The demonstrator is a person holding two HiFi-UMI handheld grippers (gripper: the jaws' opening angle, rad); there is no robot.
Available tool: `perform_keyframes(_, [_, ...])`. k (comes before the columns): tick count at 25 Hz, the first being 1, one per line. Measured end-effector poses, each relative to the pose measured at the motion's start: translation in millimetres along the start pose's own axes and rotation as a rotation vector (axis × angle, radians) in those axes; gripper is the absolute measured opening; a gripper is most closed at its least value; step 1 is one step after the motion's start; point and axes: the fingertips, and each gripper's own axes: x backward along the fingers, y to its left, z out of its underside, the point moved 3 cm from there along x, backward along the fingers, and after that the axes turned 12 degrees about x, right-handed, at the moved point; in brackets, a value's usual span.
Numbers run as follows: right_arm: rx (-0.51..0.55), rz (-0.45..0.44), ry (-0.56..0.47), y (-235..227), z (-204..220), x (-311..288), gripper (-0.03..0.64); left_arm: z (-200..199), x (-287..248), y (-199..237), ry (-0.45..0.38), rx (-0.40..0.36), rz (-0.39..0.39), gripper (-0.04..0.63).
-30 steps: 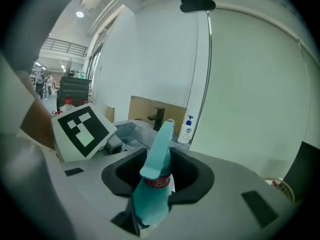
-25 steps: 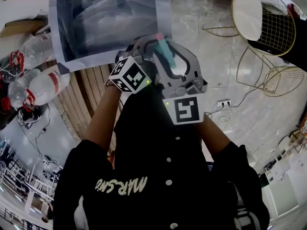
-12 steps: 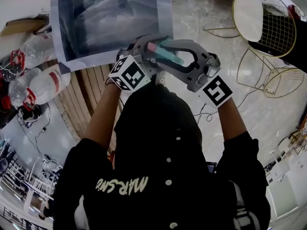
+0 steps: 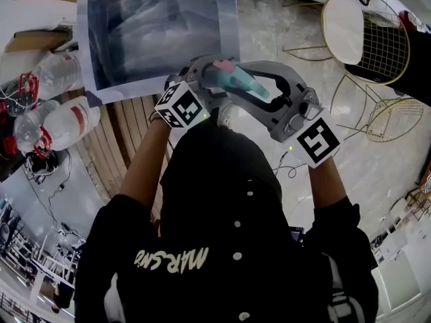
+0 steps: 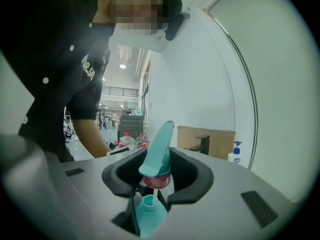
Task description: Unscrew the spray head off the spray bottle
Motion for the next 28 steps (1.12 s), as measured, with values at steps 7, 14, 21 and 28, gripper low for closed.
perform_keyframes(7, [0.015,0.044,-0.028,-11,-32,16,0.152,-3,-1,-1,0.004,0.000,-0.010,0.388])
perform_keyframes(14, [-0.002,0.100,-0.059,-24,-65,32,0.152,-2,-1,-2,0.010,-0.011,-0.004,0.388])
perform_keyframes(21, [-0.024,0.161,-0.116,-34,-94,52,0.152,-2,-2,-4,0.012,-0.016,-0.004,0.390])
perform_keyframes(28, [-0.026,0.235,-0.103,-48,-95,67,0.152,-4,-3,-5,0.023,-0.022,-0.009,0.390])
